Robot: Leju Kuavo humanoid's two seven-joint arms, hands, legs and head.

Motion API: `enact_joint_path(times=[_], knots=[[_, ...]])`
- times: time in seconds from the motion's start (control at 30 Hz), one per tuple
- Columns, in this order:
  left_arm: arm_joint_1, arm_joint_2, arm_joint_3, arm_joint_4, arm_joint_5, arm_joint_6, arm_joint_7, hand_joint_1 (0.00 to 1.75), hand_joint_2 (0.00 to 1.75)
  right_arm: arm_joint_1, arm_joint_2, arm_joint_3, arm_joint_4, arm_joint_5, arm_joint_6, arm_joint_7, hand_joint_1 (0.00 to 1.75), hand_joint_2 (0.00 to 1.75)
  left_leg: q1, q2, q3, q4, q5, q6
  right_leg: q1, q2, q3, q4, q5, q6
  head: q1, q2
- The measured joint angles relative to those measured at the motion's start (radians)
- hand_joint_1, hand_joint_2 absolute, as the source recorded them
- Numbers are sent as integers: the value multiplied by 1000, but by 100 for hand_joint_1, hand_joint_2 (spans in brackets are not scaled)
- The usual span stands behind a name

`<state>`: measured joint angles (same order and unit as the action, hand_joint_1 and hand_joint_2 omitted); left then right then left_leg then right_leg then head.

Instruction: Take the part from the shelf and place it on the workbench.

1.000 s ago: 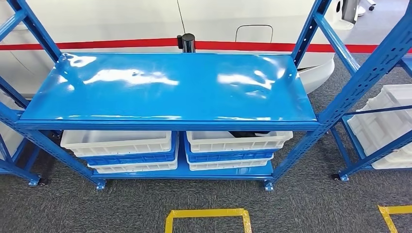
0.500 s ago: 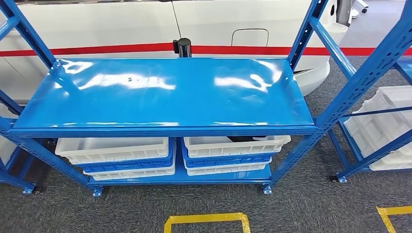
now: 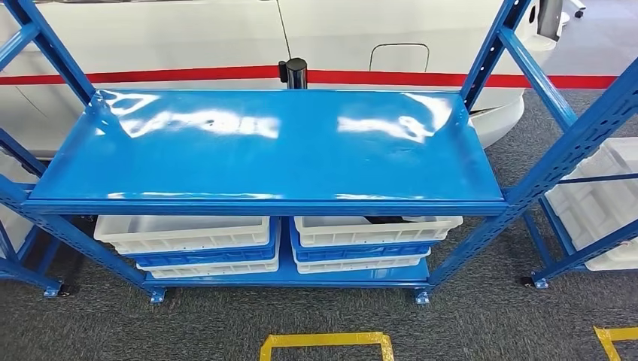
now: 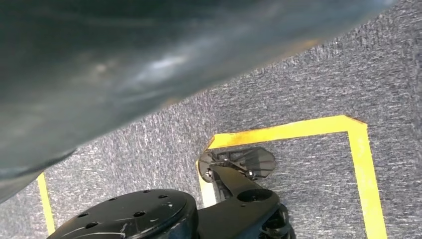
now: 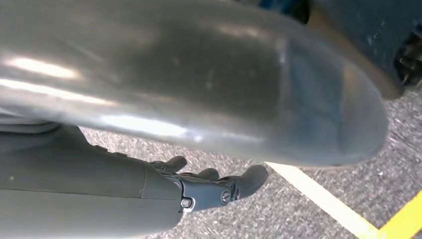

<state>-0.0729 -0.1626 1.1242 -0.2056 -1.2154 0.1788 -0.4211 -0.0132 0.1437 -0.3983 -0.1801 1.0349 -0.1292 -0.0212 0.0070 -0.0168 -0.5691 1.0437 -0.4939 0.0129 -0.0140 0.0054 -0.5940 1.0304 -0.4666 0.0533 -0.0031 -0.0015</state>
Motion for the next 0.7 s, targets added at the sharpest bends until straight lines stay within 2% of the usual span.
enact_joint_path(times=[0.03, 0.1, 0.13, 0.17, 0.23, 0.27, 0.3, 0.33, 0.37, 0.4, 0.47, 0.5, 0.6, 0.67, 0.7], knots=[[0, 0, 0, 0, 0, 0, 0, 0, 0, 0, 0, 0, 0, 0, 0, 0, 0, 0, -1, 0, 3, -2, -2, -6, 3, 1, 3, -1, 3, -7, 0, 0], [0, 0, 0, 0, 0, 0, 0, 0, 0, 1, 0, 0, 0, 0, 0, -1, 0, 0, 4, 1, 6, 2, -8, -16, -2, 2, 11, -7, 8, -21, -1, 0], [-1, 0, 0, -1, 0, 0, 0, 0, 0, 1, -1, 0, 0, 0, 0, -1, 0, 0, 5, 3, 1, 21, -20, -20, -6, 1, 17, -11, 8, -28, -2, 0], [-1, 0, 0, -1, 0, 0, 0, 0, 0, 1, 0, 0, 0, 0, 0, -1, 0, 0, 6, 5, -15, 59, -41, -23, -10, 1, 23, -14, 8, -36, -4, 0], [0, 1, 0, -1, 0, 0, 0, 0, 0, 1, 0, 0, 0, 0, 0, -1, 0, 0, 7, 8, -79, 186, -97, -28, -8, -1, 31, -15, 2, -48, -6, 0], [0, 1, 0, -1, 0, 0, 0, 0, 0, 1, 0, -1, 0, 0, 0, -1, 0, 0, 8, 8, -111, 241, -115, -30, -7, -1, 35, -15, -1, -52, -6, 0], [1, 1, 0, -1, 0, 0, 0, 0, 0, 1, 0, -1, 0, 0, 0, -1, 0, 0, 9, 8, -132, 269, -114, -32, -6, -1, 39, -14, -4, -53, -6, 0], [2, 1, 0, -1, 0, -1, 0, 0, 0, 1, 0, -1, 0, 0, 1, -1, 0, 0, 12, 8, -133, 259, -93, -34, -7, 1, 44, -14, -7, -52, -6, 0], [2, 1, 0, -1, 0, -1, 0, 0, 0, 2, 1, -1, 0, 0, 1, -1, 0, 0, 15, 9, -115, 213, -58, -36, -8, 3, 50, -14, -11, -50, -6, 0], [2, 1, 0, -1, 0, 0, 0, 0, 0, 2, 1, -1, 0, 1, 1, -1, 0, 0, 19, 10, -86, 146, -18, -37, -8, 4, 55, -13, -17, -44, -7, 0], [1, 1, 0, 0, 0, 0, 0, 0, 0, 2, 1, -1, 0, 2, 1, -1, 0, 0, 19, 10, -35, 38, 23, -34, -3, 6, 61, -12, -29, -31, -8, 0], [0, 1, 0, 0, 1, 0, 0, 0, 0, 2, 1, -1, 0, 3, 1, -1, 0, 0, 17, 9, -24, 15, 25, -30, -1, 6, 61, -13, -33, -24, -8, 0], [1, 2, 1, 0, 1, 0, 0, 0, 0, 1, 1, -2, 0, 4, 1, -2, 0, 0, 10, 6, -21, 6, 21, -9, -3, 6, 65, -15, -39, -9, -5, 0], [1, 2, 1, 0, 2, 0, 1, 0, 0, 1, 2, -2, 0, 6, 0, -2, 0, 0, 12, 7, -18, 1, 22, 5, -4, 4, 40, 38, -65, -8, -2, 0], [1, 2, 1, 0, 2, 0, 1, 0, 0, 1, 2, -2, 0, 6, 0, -2, 0, 0, 12, 7, -17, 1, 23, 9, -4, 3, 31, 58, -74, -9, -1, 0]])
